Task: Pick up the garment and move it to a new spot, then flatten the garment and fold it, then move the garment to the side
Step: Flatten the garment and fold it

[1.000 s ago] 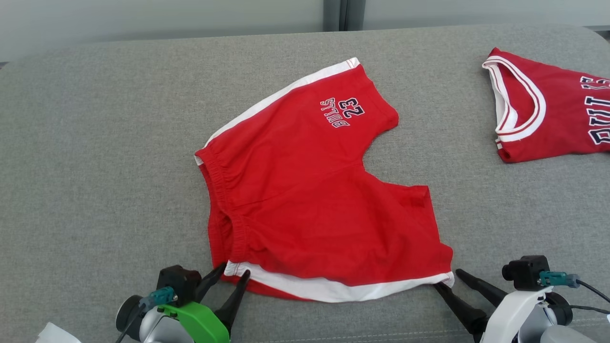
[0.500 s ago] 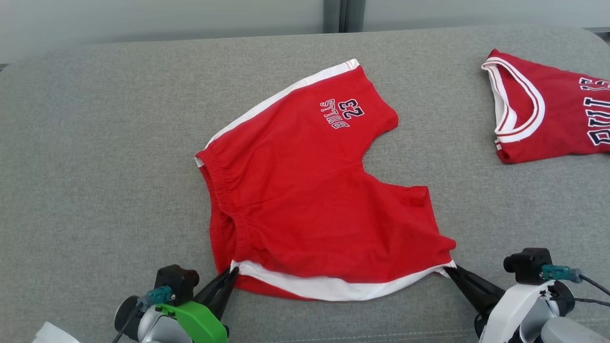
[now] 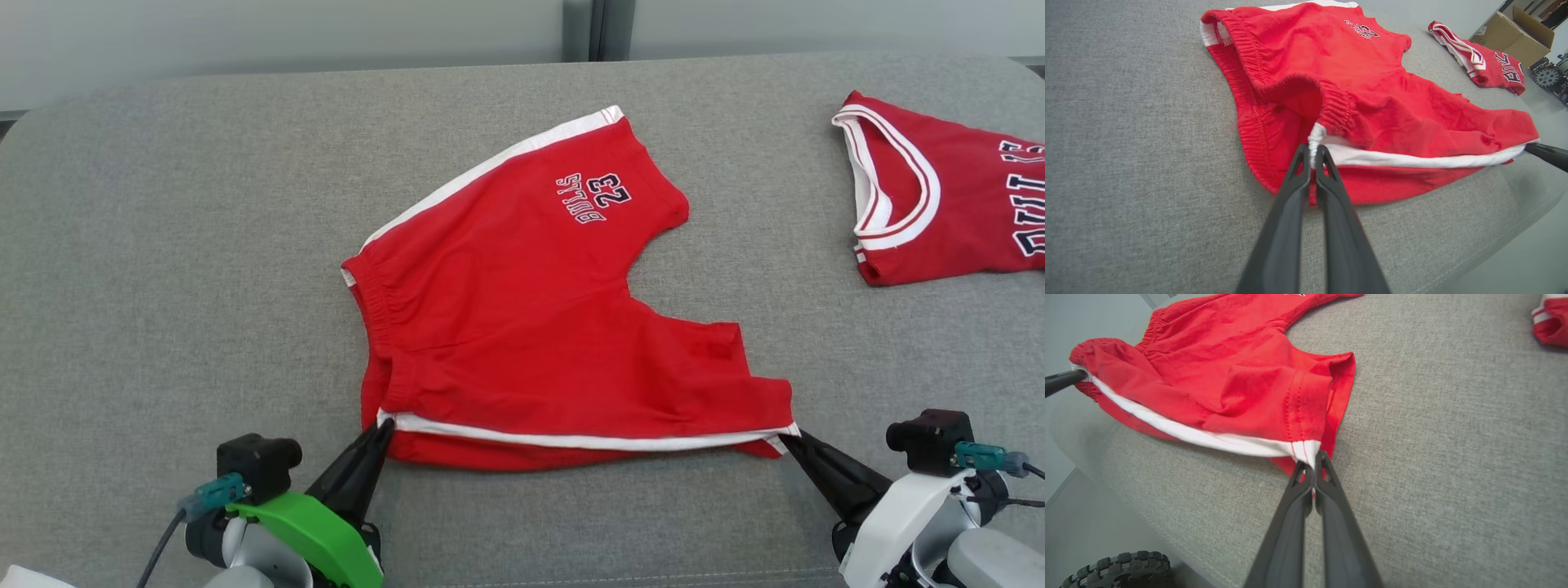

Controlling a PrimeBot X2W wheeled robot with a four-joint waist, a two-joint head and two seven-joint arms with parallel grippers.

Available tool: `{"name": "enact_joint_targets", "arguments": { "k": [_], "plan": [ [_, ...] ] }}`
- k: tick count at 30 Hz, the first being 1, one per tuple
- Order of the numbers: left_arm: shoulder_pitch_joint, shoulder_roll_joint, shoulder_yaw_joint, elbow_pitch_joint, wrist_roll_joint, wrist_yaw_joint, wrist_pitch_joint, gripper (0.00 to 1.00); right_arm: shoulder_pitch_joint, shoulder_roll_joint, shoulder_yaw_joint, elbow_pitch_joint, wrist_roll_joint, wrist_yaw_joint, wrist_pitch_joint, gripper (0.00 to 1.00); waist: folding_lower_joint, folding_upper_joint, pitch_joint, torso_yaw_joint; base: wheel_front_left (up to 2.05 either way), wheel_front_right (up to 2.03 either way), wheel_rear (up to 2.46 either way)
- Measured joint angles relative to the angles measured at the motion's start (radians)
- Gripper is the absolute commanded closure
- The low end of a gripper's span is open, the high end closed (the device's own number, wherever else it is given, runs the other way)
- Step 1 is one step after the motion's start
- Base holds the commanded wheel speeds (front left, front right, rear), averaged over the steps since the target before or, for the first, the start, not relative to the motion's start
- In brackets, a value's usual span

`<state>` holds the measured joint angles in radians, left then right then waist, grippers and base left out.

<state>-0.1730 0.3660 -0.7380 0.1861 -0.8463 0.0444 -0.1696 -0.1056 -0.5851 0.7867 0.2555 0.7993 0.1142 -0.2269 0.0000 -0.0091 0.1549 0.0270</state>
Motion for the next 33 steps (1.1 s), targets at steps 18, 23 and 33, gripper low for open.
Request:
{"name": "enact_joint_targets", "arguments": {
  "k": [18,23,33],
  "plan": [
    [-0.096,-0.004,0.091,-0.1,-0.064,-0.026,-0.017,1.0,-0.198,-0.055,-0.103,-0.098,-0.063,0.0,-0.012,1.0,0.0,0.0,0.067,0.028,0.0,0.0,0.0],
    [-0.161,-0.005,0.117,-0.1,-0.045,-0.012,-0.016,1.0,-0.266,-0.074,-0.123,-0.102,-0.064,0.0,-0.01,1.0,0.0,0.0,0.102,0.047,0.0,0.0,0.0],
    [-0.298,-0.045,0.104,-0.11,-0.007,-0.001,0.012,1.0,-0.465,-0.114,-0.171,-0.084,-0.072,-0.001,0.101,1.0,0.0,0.0,0.207,0.092,0.0,0.0,0.0]
  ]
}}
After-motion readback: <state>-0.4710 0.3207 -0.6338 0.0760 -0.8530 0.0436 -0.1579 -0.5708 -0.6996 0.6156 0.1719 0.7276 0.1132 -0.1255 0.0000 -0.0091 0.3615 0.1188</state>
